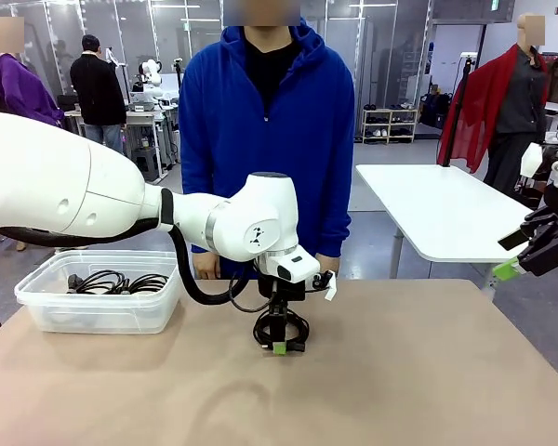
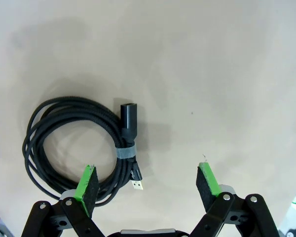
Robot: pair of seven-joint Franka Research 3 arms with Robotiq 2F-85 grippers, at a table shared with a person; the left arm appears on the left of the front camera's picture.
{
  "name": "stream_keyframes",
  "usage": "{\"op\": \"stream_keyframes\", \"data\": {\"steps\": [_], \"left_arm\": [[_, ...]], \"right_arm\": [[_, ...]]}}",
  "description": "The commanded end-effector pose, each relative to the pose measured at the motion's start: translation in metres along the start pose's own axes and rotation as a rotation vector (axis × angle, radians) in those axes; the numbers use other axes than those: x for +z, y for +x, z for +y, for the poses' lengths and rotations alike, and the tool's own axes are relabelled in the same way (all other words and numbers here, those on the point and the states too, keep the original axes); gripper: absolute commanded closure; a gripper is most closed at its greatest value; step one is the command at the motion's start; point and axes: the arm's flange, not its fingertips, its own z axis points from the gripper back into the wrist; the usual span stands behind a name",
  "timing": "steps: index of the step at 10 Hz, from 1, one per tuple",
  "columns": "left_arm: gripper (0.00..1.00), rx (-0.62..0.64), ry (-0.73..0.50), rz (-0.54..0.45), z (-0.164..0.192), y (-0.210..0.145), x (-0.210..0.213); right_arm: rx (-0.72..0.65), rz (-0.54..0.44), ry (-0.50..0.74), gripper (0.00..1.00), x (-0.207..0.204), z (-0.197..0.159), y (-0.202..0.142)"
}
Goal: Organize and store the cables.
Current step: Place the USB Extension Cable into the Organizing box.
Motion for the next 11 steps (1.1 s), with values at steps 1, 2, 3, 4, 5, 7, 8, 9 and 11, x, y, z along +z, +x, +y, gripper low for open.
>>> {"op": "stream_keyframes", "data": {"steps": [1, 2, 3, 4, 5, 7, 8, 9, 11], "left_arm": [[0.00, 0.022, 0.000, -0.008, 0.0045, 0.0058, 0.0041], [0.00, 0.041, 0.001, -0.011, 0.0048, 0.0043, 0.0036], [0.00, 0.078, 0.001, 0.001, 0.0049, 0.0036, 0.0030], [0.00, 0.098, 0.012, 0.025, 0.0046, 0.0042, 0.0024], [0.00, 0.108, 0.027, 0.059, 0.0042, 0.0060, 0.0011], [0.00, 0.069, 0.071, 0.044, 0.0020, 0.0071, 0.0007], [0.00, 0.050, 0.092, 0.057, 0.0017, 0.0064, 0.0008], [0.00, 0.047, 0.080, 0.033, 0.0016, 0.0063, 0.0004], [0.00, 0.064, 0.058, 0.024, 0.0023, 0.0066, -0.0023]], "right_arm": [[0.003, -0.011, -0.005, 0.00, -0.0014, -0.0005, 0.0001], [0.003, -0.011, -0.005, 0.00, -0.0014, -0.0005, 0.0001], [0.003, -0.011, -0.005, 0.00, -0.0014, -0.0005, 0.0001], [0.003, -0.011, -0.005, 0.00, -0.0014, -0.0005, 0.0001], [0.003, -0.011, -0.005, 0.00, -0.0014, -0.0005, 0.0001], [0.003, -0.011, -0.005, 0.00, -0.0014, -0.0005, 0.0001], [0.003, -0.011, -0.005, 0.00, -0.0014, -0.0005, 0.0001], [0.003, -0.011, -0.005, 0.00, -0.0014, -0.0005, 0.0001], [0.003, -0.011, -0.005, 0.00, -0.0014, -0.0005, 0.0001]]}}
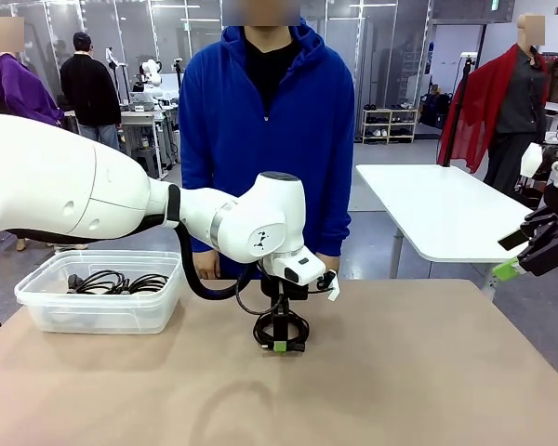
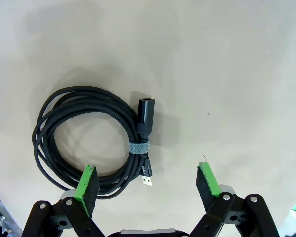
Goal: Organize and store the cables.
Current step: Place the USB Extension Cable into the Organizing box.
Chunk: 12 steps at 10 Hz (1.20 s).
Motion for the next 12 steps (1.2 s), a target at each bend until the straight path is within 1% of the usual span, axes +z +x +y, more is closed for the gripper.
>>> {"op": "stream_keyframes", "data": {"steps": [1, 5, 7, 12], "left_arm": [[0.00, 0.009, 0.005, -0.019, 0.001, 0.002, -0.002], [0.00, 0.019, 0.005, -0.014, 0.003, 0.011, -0.015], [0.00, 0.028, 0.024, -0.031, 0.004, 0.013, -0.020], [0.00, 0.042, 0.008, -0.008, 0.004, 0.013, -0.033]], "right_arm": [[0.003, -0.011, -0.005, 0.00, -0.001, 0.000, 0.000], [0.003, -0.011, -0.005, 0.00, -0.001, 0.000, 0.000], [0.003, -0.011, -0.005, 0.00, -0.001, 0.000, 0.000], [0.003, -0.011, -0.005, 0.00, -0.001, 0.000, 0.000]]}}
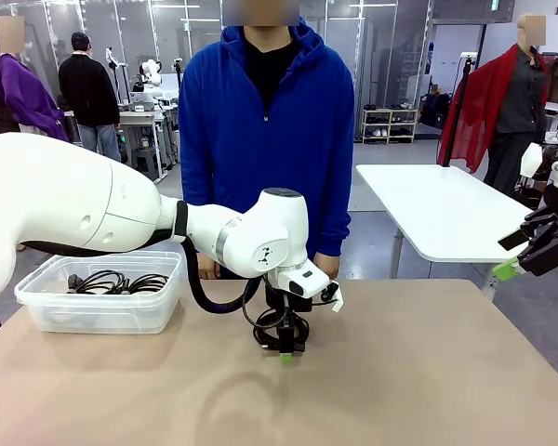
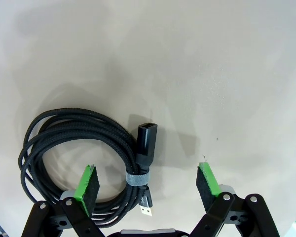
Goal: Organize and store the cables.
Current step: Place the USB Extension Cable into the Organizing box.
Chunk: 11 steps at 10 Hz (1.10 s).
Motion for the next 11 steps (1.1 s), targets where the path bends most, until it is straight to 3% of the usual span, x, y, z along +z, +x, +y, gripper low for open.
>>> {"op": "stream_keyframes", "data": {"steps": [1, 2, 4, 5, 6, 7, 8, 9, 10, 11], "left_arm": [[0.02, 0.027, 0.023, 0.006, 0.002, 0.004, -0.002], [0.06, 0.027, 0.010, 0.009, 0.002, 0.004, -0.003], [0.22, 0.028, 0.001, 0.026, 0.002, 0.004, -0.001], [0.22, 0.026, 0.000, 0.027, 0.003, 0.004, 0.000], [0.42, 0.028, -0.007, 0.027, 0.002, 0.004, -0.001], [0.31, 0.035, -0.008, 0.037, 0.002, 0.003, 0.001], [0.62, 0.037, -0.005, 0.034, 0.001, 0.002, 0.003], [0.51, 0.037, -0.004, 0.035, 0.001, 0.002, 0.005], [0.82, 0.037, -0.003, 0.035, 0.001, 0.001, 0.008], [0.71, 0.043, 0.004, 0.025, 0.000, -0.001, 0.015]], "right_arm": [[0.003, -0.011, -0.005, 0.00, -0.001, 0.000, 0.000], [0.003, -0.011, -0.005, 0.00, -0.001, 0.000, 0.000], [0.003, -0.011, -0.005, 0.00, -0.001, 0.000, 0.000], [0.003, -0.011, -0.005, 0.00, -0.001, 0.000, 0.000], [0.003, -0.011, -0.005, 0.00, -0.001, 0.000, 0.000], [0.003, -0.011, -0.005, 0.00, -0.001, 0.000, 0.000], [0.003, -0.011, -0.005, 0.00, -0.001, 0.000, 0.000], [0.003, -0.011, -0.005, 0.00, -0.001, 0.000, 0.000], [0.003, -0.011, -0.005, 0.00, -0.001, 0.000, 0.000], [0.003, -0.011, -0.005, 0.00, -0.001, 0.000, 0.000]]}}
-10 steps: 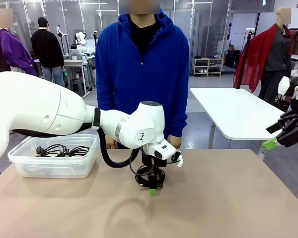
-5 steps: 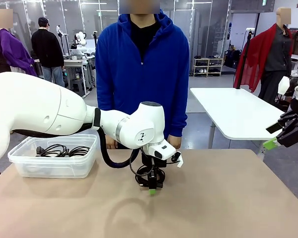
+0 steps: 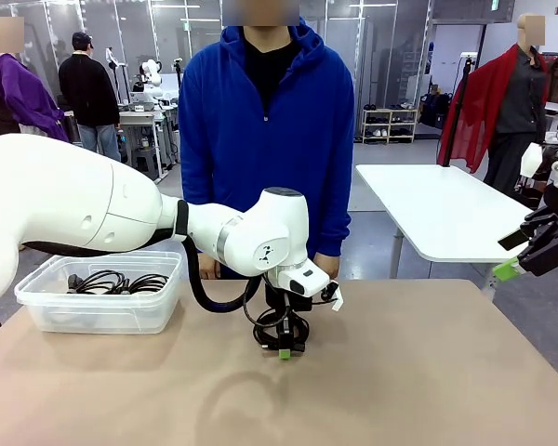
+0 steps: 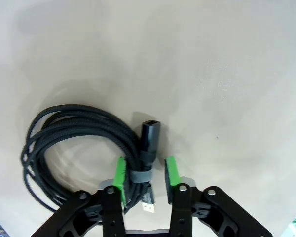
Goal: Organize and store the cables.
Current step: Place the USB Extension Cable into the Organizing box.
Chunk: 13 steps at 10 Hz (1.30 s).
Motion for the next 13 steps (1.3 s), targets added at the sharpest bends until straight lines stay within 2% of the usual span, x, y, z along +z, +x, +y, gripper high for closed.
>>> {"op": "stream_keyframes", "data": {"steps": [1, 2, 3, 4, 10, 12, 13], "left_arm": [[1.00, 0.028, 0.018, 0.014, -0.005, -0.006, 0.019], [0.91, 0.023, 0.016, 0.004, -0.006, -0.010, 0.026], [1.00, 0.019, 0.016, -0.003, -0.008, -0.014, 0.034], [1.00, -0.003, 0.010, -0.035, -0.010, -0.019, 0.050], [1.00, -0.092, 0.094, -0.016, -0.030, -0.054, 0.175], [1.00, -0.215, 0.100, -0.042, -0.041, -0.076, 0.205], [0.97, -0.231, 0.108, -0.036, -0.046, -0.088, 0.214]], "right_arm": [[0.003, -0.011, -0.005, 0.00, -0.001, 0.000, 0.000], [0.003, -0.011, -0.005, 0.00, -0.001, 0.000, 0.000], [0.003, -0.011, -0.005, 0.00, -0.001, 0.000, 0.000], [0.003, -0.011, -0.005, 0.00, -0.001, 0.000, 0.000], [0.003, -0.011, -0.005, 0.00, -0.001, 0.000, 0.000], [0.003, -0.011, -0.005, 0.00, -0.001, 0.000, 0.000], [0.003, -0.011, -0.005, 0.00, -0.001, 0.000, 0.000]]}}
